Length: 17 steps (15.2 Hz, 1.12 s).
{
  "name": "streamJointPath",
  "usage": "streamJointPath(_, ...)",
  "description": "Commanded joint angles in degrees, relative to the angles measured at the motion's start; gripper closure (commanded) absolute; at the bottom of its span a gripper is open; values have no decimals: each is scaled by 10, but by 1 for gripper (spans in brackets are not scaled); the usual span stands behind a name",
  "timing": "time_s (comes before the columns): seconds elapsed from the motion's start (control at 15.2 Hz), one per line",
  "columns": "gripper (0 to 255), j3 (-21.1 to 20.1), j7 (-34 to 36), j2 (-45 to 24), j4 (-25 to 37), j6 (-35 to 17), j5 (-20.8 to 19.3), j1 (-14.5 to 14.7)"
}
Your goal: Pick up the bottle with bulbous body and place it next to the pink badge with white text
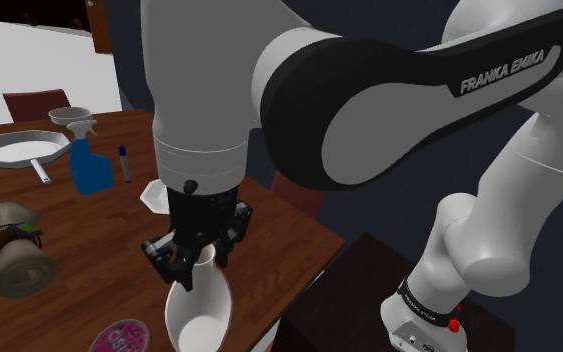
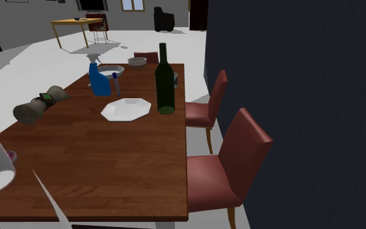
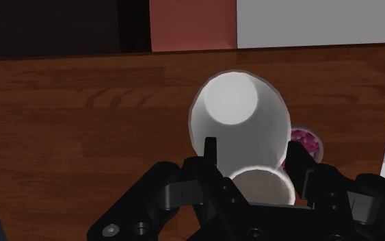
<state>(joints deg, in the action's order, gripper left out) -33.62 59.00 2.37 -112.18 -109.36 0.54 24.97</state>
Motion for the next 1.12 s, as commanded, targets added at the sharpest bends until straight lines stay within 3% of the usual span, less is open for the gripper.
streamJointPath(0.0, 255, -1, 2, -4, -12, -16, -2, 1)
streamJointPath(0.26, 255, -2, 6, -11, -32, -42, -7, 1)
streamJointPath(0.79, 255, -2, 6, -11, -32, -42, -7, 1)
streamJointPath(0.86, 0, -2, 6, -11, -32, -42, -7, 1)
streamJointPath(1.06, 0, -2, 6, -11, -32, -42, -7, 1)
